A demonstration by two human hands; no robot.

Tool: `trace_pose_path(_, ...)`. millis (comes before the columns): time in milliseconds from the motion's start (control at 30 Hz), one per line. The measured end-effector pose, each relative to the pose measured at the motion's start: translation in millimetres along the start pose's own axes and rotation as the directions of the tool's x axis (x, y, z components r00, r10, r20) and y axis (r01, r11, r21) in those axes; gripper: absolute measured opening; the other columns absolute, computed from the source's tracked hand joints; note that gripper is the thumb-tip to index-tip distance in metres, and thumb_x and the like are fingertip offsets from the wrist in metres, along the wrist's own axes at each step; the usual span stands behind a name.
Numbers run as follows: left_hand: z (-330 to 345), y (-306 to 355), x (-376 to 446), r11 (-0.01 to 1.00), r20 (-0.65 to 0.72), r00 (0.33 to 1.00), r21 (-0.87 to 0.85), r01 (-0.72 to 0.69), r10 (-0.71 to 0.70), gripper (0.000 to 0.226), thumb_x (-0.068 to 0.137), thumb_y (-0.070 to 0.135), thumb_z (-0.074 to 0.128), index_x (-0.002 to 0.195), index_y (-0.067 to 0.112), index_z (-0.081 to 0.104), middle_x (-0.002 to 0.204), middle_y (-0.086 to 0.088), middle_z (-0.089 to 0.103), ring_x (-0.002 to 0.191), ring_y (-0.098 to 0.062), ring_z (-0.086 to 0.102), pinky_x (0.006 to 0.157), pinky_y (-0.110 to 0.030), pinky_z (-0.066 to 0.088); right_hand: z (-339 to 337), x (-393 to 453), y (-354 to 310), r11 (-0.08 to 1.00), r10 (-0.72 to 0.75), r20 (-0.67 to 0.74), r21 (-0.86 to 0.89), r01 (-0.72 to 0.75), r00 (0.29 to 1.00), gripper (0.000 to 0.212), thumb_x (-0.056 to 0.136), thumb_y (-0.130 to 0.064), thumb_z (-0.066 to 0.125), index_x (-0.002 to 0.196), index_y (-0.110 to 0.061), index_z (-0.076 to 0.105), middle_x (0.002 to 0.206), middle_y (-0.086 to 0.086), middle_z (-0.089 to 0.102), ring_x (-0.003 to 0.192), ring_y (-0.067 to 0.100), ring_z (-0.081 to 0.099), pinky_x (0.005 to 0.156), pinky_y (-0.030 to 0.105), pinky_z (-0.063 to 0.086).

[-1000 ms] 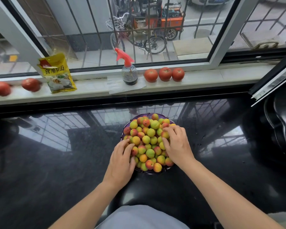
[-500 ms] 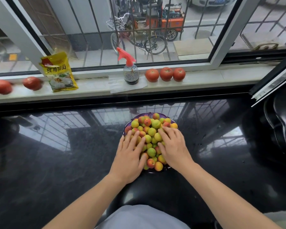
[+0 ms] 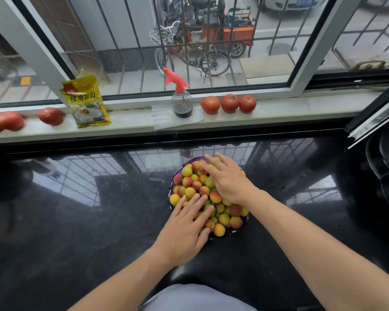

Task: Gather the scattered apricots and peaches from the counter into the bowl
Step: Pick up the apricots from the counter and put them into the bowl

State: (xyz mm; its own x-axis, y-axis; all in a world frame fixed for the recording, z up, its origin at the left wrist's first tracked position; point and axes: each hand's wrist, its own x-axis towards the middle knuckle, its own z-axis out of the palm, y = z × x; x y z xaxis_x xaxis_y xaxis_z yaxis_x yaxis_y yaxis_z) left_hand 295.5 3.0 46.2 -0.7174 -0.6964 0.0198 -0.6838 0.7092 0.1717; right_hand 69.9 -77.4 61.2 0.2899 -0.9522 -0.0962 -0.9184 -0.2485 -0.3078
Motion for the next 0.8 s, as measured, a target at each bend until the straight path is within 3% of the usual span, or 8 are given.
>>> trace_pose_path(100, 4, 0, 6, 0.999, 0.080, 0.996, -0.007, 0.039, -0.039, 0.061, 0.111, 0.056, 0.023, 0.164, 0.028, 0.034, 0.174, -0.004, 0.019, 0.163, -0.024, 0.006, 0.127, -0.049, 0.004, 1, 11, 5, 0.995, -0.064, 0.143, -0.068, 0.074, 0.988, 0.048, 0.108, -0.041, 0.024, 0.156, -0.039, 0.024, 0.168, -0.005, 0.012, 0.154, 0.025, 0.005, 0.124, 0.049, 0.010)
trace_pose_path(233, -4, -4, 21, 0.992, 0.103, 0.991, -0.084, 0.091, -0.082, 0.066, 0.108, 0.058, 0.015, 0.168, 0.031, 0.019, 0.176, 0.000, 0.003, 0.163, -0.017, -0.011, 0.130, -0.044, -0.007, -8, 29, 17, 0.996, 0.084, 0.076, 0.032, -0.086, 0.994, 0.051, 0.107, -0.042, 0.024, 0.155, -0.028, 0.034, 0.163, 0.003, 0.030, 0.148, 0.028, 0.024, 0.122, 0.045, 0.018)
trace_pose_path(333, -14, -13, 43, 0.960, 0.085, 0.974, -0.167, 0.223, -0.211, 0.071, 0.104, 0.060, 0.012, 0.168, 0.029, 0.019, 0.177, 0.000, 0.006, 0.163, -0.015, -0.007, 0.131, -0.038, -0.010, -15, 36, 23, 0.990, 0.126, 0.077, 0.048, -0.129, 0.989, 0.047, 0.109, -0.035, 0.032, 0.154, -0.021, 0.039, 0.160, 0.007, 0.035, 0.145, 0.028, 0.028, 0.121, 0.036, 0.016)
trace_pose_path(467, -20, -36, 73, 0.839, 0.166, 0.888, -0.290, 0.460, -0.430, 0.065, 0.110, 0.047, 0.032, 0.168, 0.024, 0.015, 0.177, -0.003, 0.003, 0.163, -0.020, -0.002, 0.132, -0.040, -0.002, -19, 45, 27, 0.965, 0.189, 0.128, 0.161, -0.209, 0.974, 0.046, 0.109, -0.031, 0.032, 0.153, -0.018, 0.039, 0.161, 0.008, 0.034, 0.148, 0.026, 0.026, 0.120, 0.034, 0.015)
trace_pose_path(600, -19, -57, 90, 0.703, 0.334, 0.836, -0.453, 0.548, -0.436, 0.069, 0.111, 0.043, 0.041, 0.169, 0.021, 0.011, 0.177, -0.006, 0.004, 0.163, -0.023, -0.003, 0.131, -0.038, 0.000, -18, 44, 28, 0.943, 0.183, 0.160, 0.252, -0.220, 0.970, 0.049, 0.108, -0.032, 0.035, 0.156, -0.019, 0.034, 0.160, 0.005, 0.036, 0.147, 0.027, 0.030, 0.121, 0.038, 0.020)
trace_pose_path(733, -17, -55, 84, 0.794, 0.264, 0.852, -0.317, 0.519, -0.452, 0.069, 0.110, 0.053, 0.034, 0.169, 0.028, 0.008, 0.177, -0.005, -0.003, 0.163, -0.024, -0.011, 0.132, -0.045, -0.002, -23, 14, 25, 0.898, 0.274, 0.020, 0.352, -0.263, 0.962, 0.055, 0.106, -0.041, 0.038, 0.158, -0.023, 0.031, 0.162, 0.000, 0.030, 0.149, 0.020, 0.023, 0.123, 0.036, 0.018)
trace_pose_path(800, -17, -41, 72, 0.888, 0.154, 0.905, -0.188, 0.421, -0.396, 0.068, 0.109, 0.057, 0.025, 0.169, 0.030, 0.009, 0.177, -0.003, -0.007, 0.162, -0.025, -0.016, 0.132, -0.047, -0.005, -16, -16, 20, 0.949, 0.239, -0.059, 0.225, -0.221, 0.969, 0.055, 0.106, -0.046, 0.035, 0.156, -0.025, 0.034, 0.163, 0.000, 0.027, 0.151, 0.019, 0.017, 0.125, 0.038, 0.014)
